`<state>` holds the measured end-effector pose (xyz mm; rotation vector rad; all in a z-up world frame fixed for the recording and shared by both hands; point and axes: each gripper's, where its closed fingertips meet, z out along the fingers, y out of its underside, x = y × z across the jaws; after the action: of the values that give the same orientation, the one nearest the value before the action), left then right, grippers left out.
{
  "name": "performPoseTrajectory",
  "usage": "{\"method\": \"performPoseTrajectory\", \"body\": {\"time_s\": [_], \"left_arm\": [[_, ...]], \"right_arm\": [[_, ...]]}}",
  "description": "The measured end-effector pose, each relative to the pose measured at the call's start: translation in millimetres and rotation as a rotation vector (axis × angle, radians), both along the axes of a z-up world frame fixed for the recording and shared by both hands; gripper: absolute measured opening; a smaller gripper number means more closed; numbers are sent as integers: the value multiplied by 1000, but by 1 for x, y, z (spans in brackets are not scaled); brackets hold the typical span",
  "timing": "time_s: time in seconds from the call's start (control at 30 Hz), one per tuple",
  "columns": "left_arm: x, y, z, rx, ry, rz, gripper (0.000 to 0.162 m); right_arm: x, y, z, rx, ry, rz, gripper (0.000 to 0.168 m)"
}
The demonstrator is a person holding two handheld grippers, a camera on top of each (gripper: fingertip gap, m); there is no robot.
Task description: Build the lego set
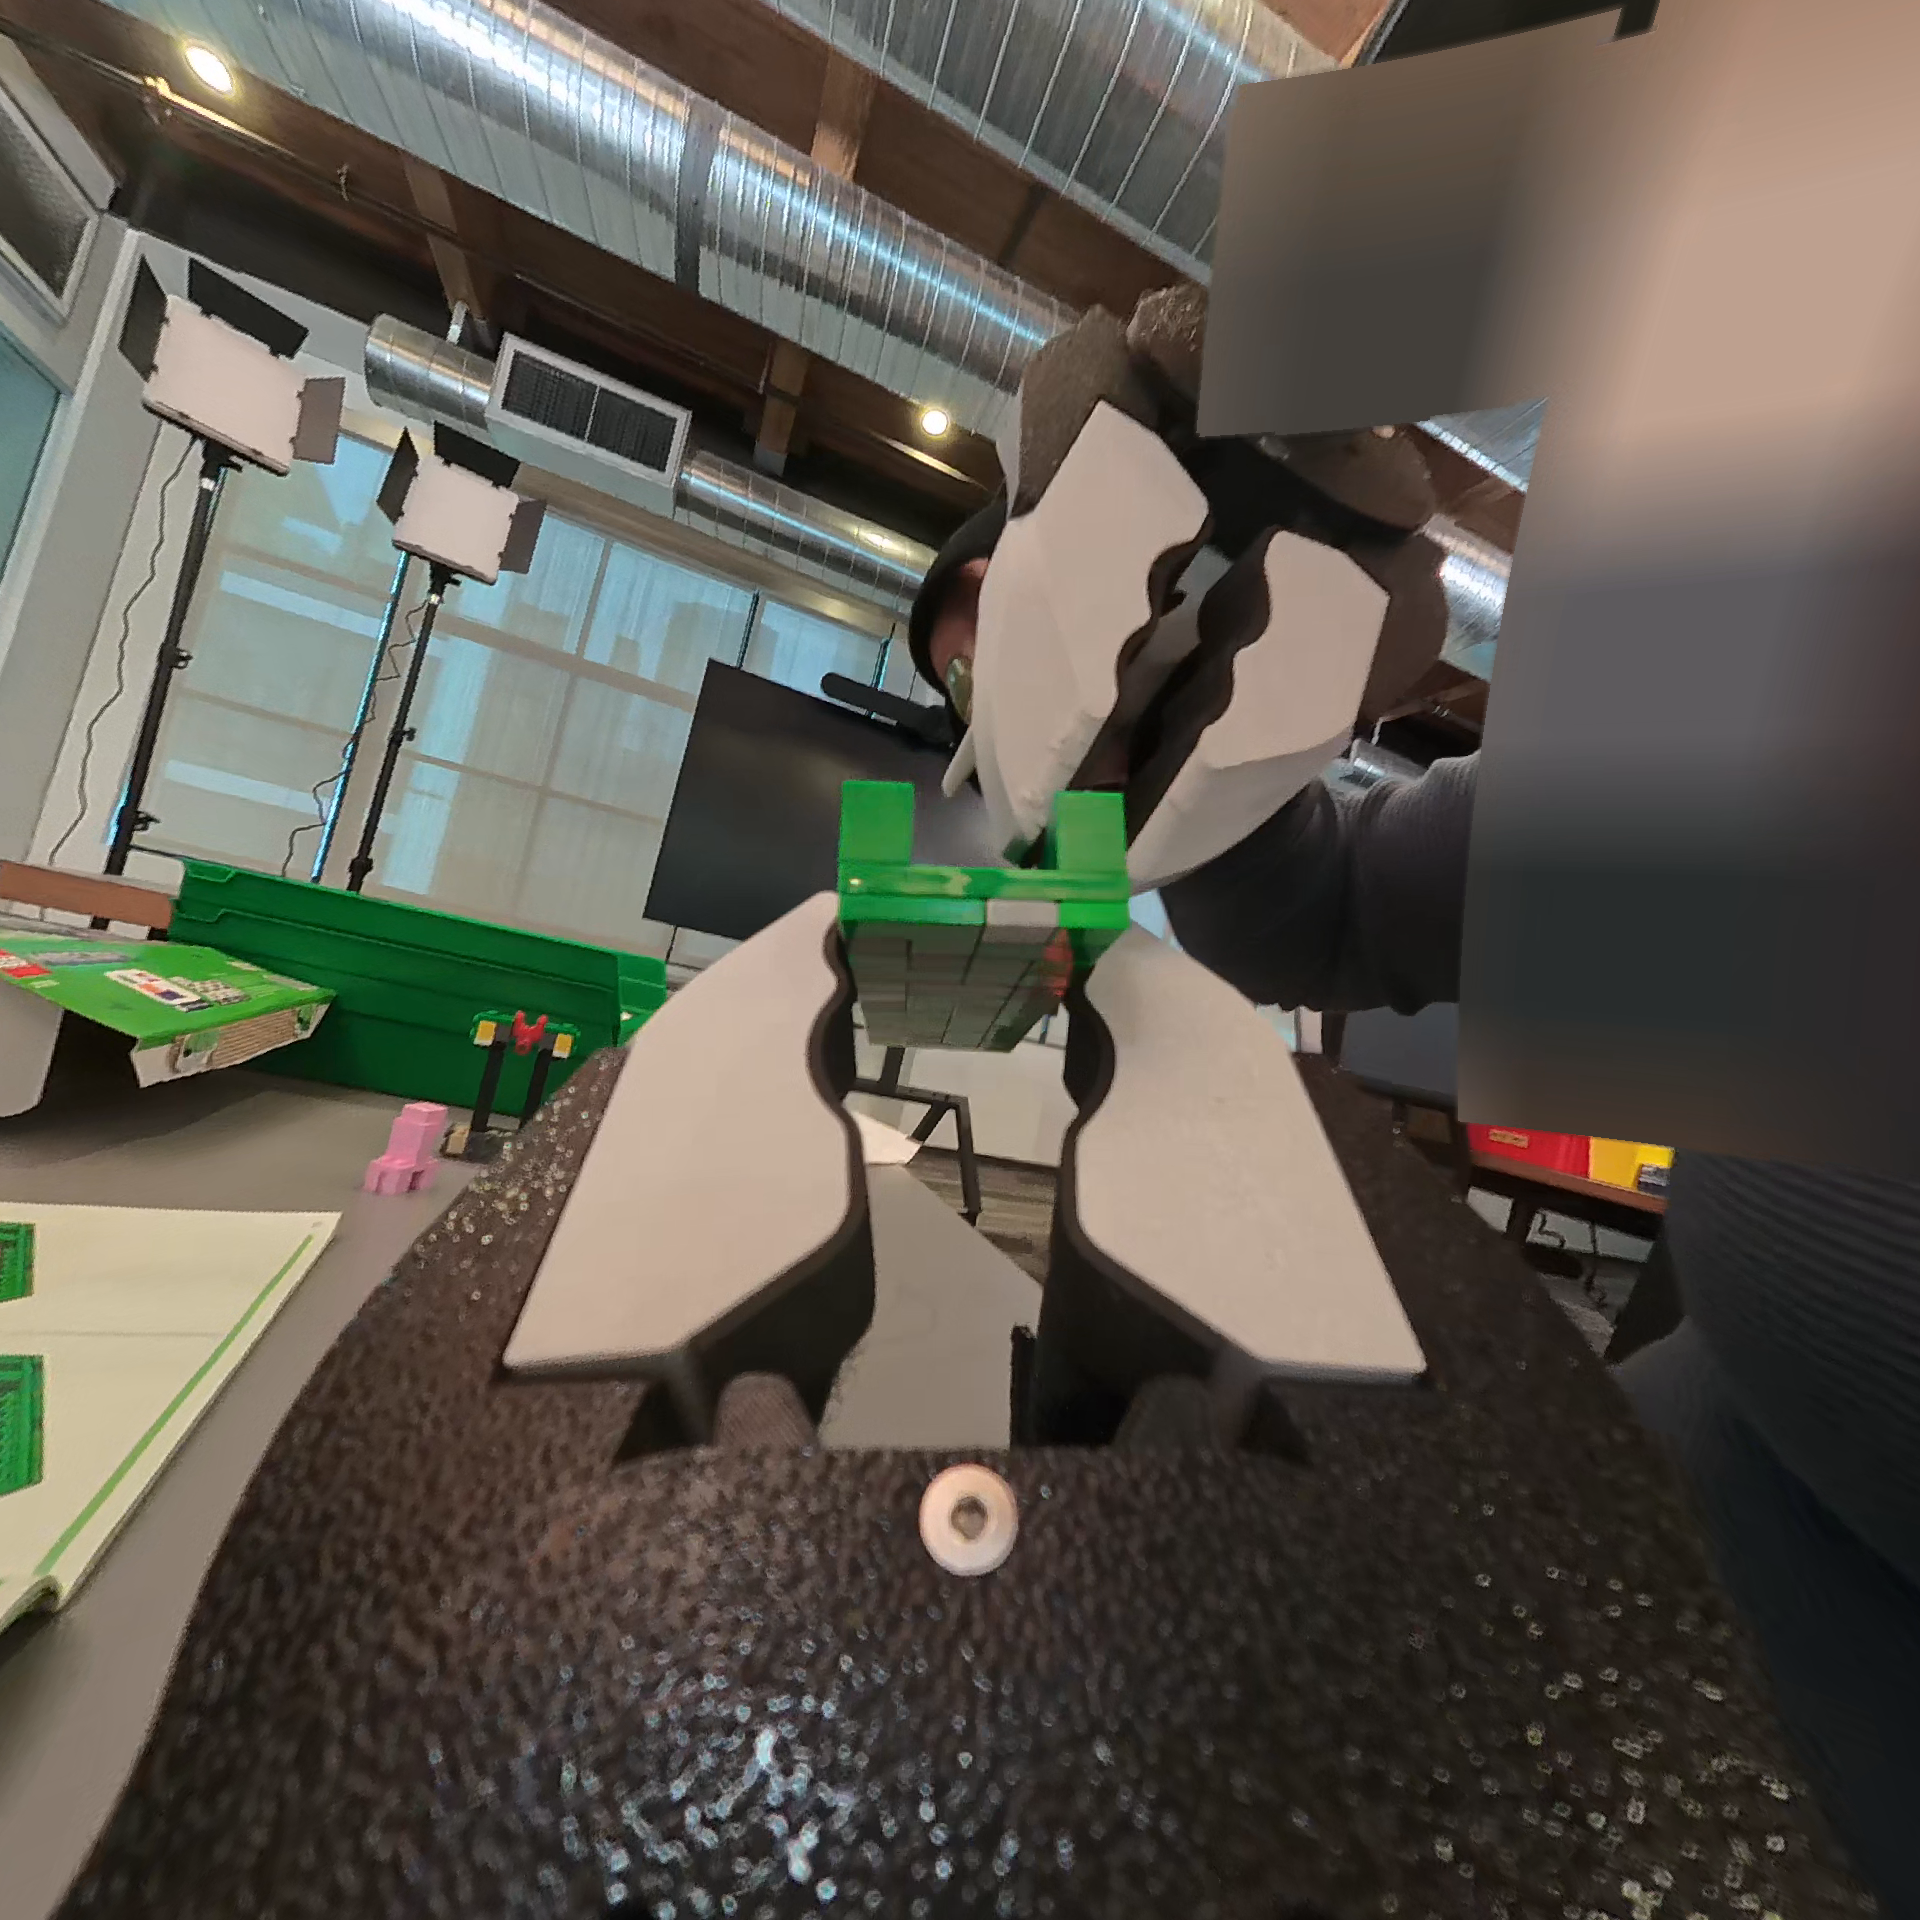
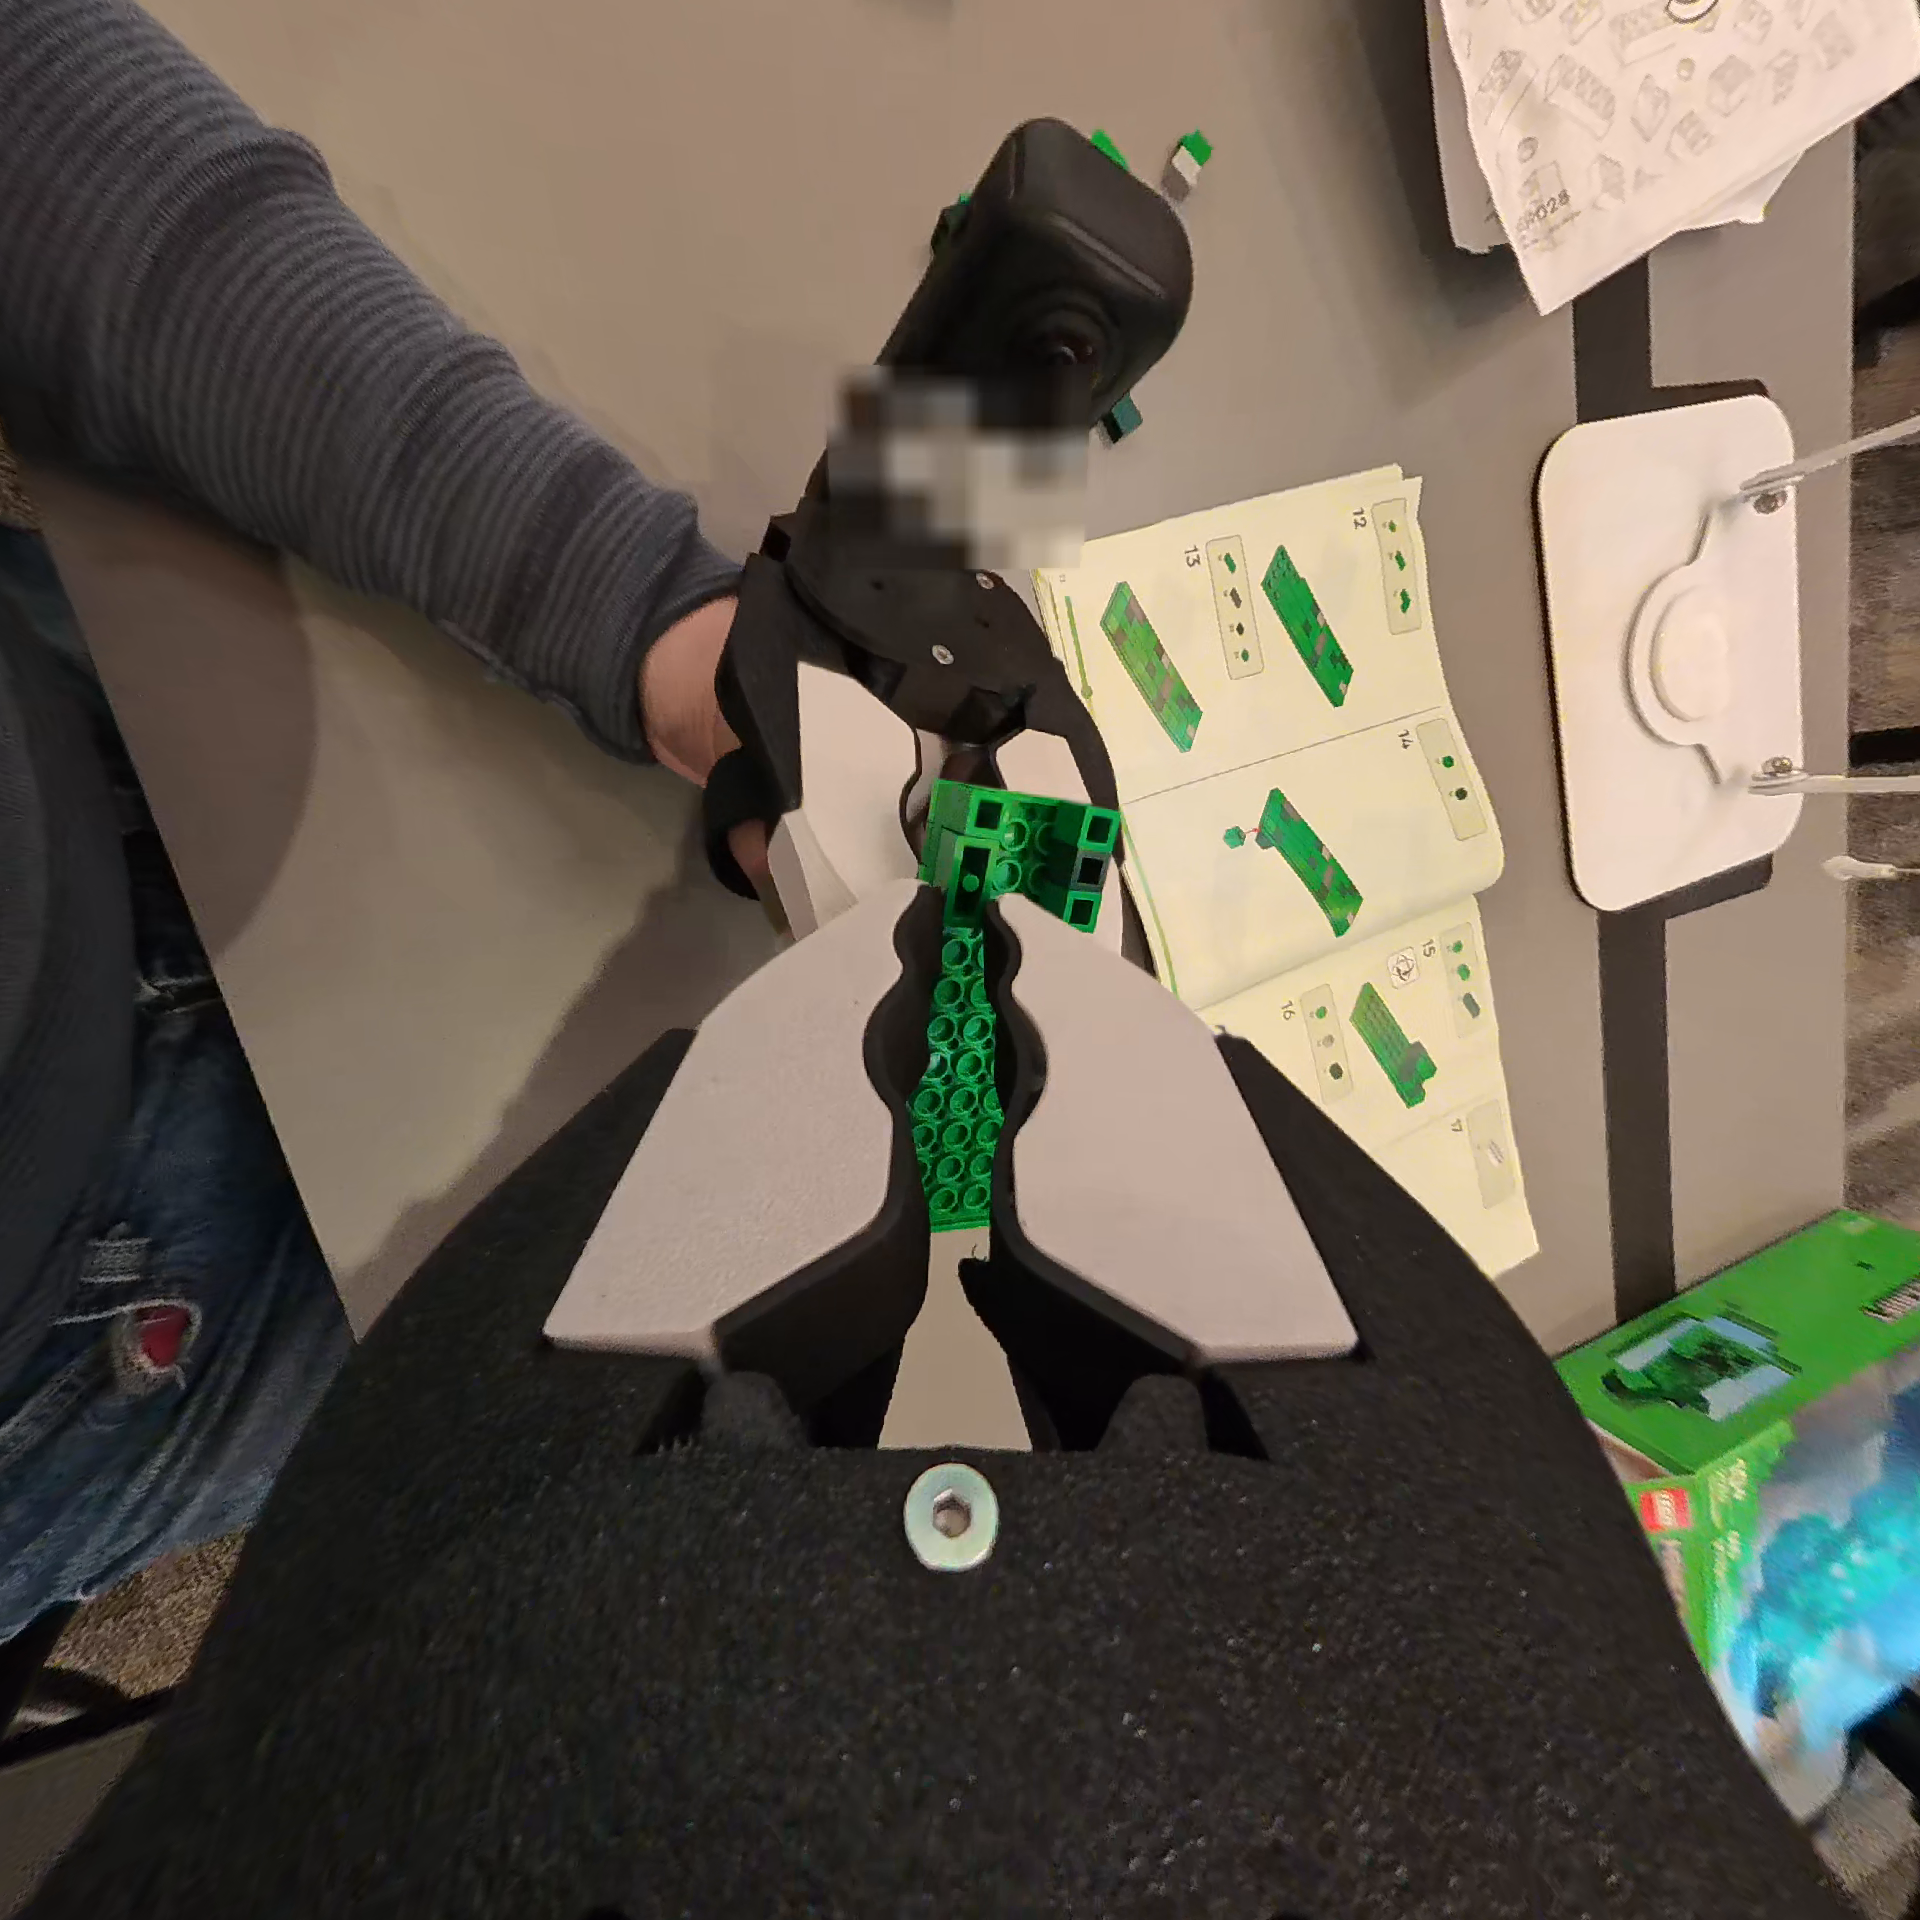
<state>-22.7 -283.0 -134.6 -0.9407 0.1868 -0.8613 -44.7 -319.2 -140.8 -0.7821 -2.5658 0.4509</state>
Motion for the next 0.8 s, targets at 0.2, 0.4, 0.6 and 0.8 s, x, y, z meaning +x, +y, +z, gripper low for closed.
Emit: {"method": "performPoseTrajectory", "body": {"time_s": [0.2,0.4,0.6,0.8], "left_arm": [[3,2,-5,-23,47,13,36],[5,5,-9,-37,118,58,37],[10,9,-16,-77,190,74,36],[12,11,-19,-90,217,84,37]], "right_arm": [[3,3,-4,-40,-66,-57,7],[6,5,-8,-32,-122,-104,8],[12,10,-12,97,-140,-30,7],[14,11,-14,205,-149,38,8]]}}
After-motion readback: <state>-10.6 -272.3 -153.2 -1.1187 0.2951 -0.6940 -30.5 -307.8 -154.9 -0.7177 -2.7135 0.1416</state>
